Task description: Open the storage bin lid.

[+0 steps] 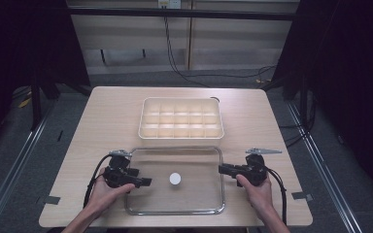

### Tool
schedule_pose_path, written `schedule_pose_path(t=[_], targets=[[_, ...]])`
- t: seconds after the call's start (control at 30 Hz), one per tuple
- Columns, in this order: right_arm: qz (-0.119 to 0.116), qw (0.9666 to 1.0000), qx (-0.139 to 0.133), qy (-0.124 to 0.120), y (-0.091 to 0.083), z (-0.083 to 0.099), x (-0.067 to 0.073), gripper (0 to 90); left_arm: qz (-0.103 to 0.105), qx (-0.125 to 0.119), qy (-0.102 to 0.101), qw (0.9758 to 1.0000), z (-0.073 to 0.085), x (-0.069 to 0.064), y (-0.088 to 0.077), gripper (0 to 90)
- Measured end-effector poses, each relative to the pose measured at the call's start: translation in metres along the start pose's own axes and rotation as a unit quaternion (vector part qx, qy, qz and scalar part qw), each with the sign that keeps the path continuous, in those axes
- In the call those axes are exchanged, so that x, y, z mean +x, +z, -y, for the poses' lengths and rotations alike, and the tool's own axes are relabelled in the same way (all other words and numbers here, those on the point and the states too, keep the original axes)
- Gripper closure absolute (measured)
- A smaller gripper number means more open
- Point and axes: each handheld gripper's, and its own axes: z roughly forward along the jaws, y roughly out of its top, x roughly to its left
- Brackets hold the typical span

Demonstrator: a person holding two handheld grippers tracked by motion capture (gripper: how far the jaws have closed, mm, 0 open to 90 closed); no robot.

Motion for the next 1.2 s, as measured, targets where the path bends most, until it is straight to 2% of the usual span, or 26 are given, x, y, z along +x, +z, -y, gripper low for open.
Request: schedule_pose_path(t=[0.03, 0.13, 0.23, 0.3, 0.37, 0.43, 0.53, 0.57, 0.63, 0.67, 0.7, 0.73, 0.83, 1.03, 1.07, 1.17, 1.2], targets=[[0.0, 0.9999, -0.013, -0.006, -0.004, -0.001, 0.001, 72.8, 0.006, -0.003, -0.003, 1.0, 0.0, 0.002, -0.001, 22.6], [0.0, 0.9998, -0.019, -0.008, -0.007, -0.001, 0.003, 73.0, 0.01, -0.006, -0.01, 0.9999, 0.001, 0.002, -0.001, 23.5], [0.005, 0.9998, -0.018, -0.011, -0.008, 0.001, 0.003, 72.7, -0.014, -0.011, -0.008, 0.9998, 0.001, 0.002, -0.004, 24.0], [-0.004, 0.9995, -0.026, -0.018, -0.01, 0.001, 0.005, 72.7, -0.001, -0.015, -0.029, 0.9995, 0.002, 0.007, -0.004, 23.9], [-0.003, 0.9995, -0.027, -0.018, -0.011, 0.001, 0.006, 72.7, 0.004, -0.02, -0.034, 0.9992, 0.003, 0.011, -0.006, 24.7], [0.0, 0.9997, -0.02, -0.011, -0.01, 0.002, 0.004, 72.5, 0.001, -0.024, -0.029, 0.9993, 0.004, 0.01, -0.009, 34.6], [0.01, 0.9999, -0.006, 0.0, -0.006, 0.003, -0.001, 72.1, -0.004, -0.028, -0.027, 0.9992, 0.005, 0.009, -0.01, 38.0], [0.014, 0.9999, -0.002, 0.002, -0.005, 0.004, -0.003, 71.7, -0.009, -0.027, -0.022, 0.9994, 0.005, 0.008, -0.011, 39.0], [0.025, 0.9996, 0.01, 0.008, -0.003, 0.004, -0.005, 70.6, -0.038, -0.038, -0.019, 0.9984, 0.004, 0.005, -0.011, 42.2], [0.034, 0.9993, 0.014, 0.005, -0.002, 0.004, -0.006, 70.0, -0.038, -0.038, -0.019, 0.9984, 0.004, 0.005, -0.011, 43.2], [0.04, 0.999, 0.019, 0.005, -0.001, 0.004, -0.007, 69.5, -0.032, -0.025, -0.016, 0.999, 0.002, 0.008, -0.009, 43.4], [0.043, 0.9988, 0.022, 0.009, 0.0, 0.005, -0.009, 69.1, -0.032, -0.025, -0.016, 0.999, 0.002, 0.008, -0.009, 43.7], [0.054, 0.9977, 0.04, 0.013, 0.003, 0.006, -0.014, 67.2, -0.043, -0.019, -0.016, 0.9988, -0.001, 0.01, -0.004, 46.8], [0.066, 0.9961, 0.059, 0.007, 0.009, 0.008, -0.016, 62.4, -0.043, -0.021, -0.02, 0.9987, -0.002, 0.011, -0.003, 48.5], [0.072, 0.9953, 0.064, 0.002, 0.01, 0.008, -0.015, 59.6, -0.05, -0.018, -0.013, 0.9985, -0.002, 0.011, -0.003, 49.9], [0.103, 0.9916, 0.076, -0.021, 0.014, 0.008, -0.01, 52.4, -0.045, -0.021, -0.01, 0.9987, -0.001, 0.01, -0.005, 49.6], [0.101, 0.9917, 0.076, -0.023, 0.015, 0.008, -0.009, 51.0, -0.044, -0.02, -0.009, 0.9988, 0.0, 0.009, -0.005, 49.8]])
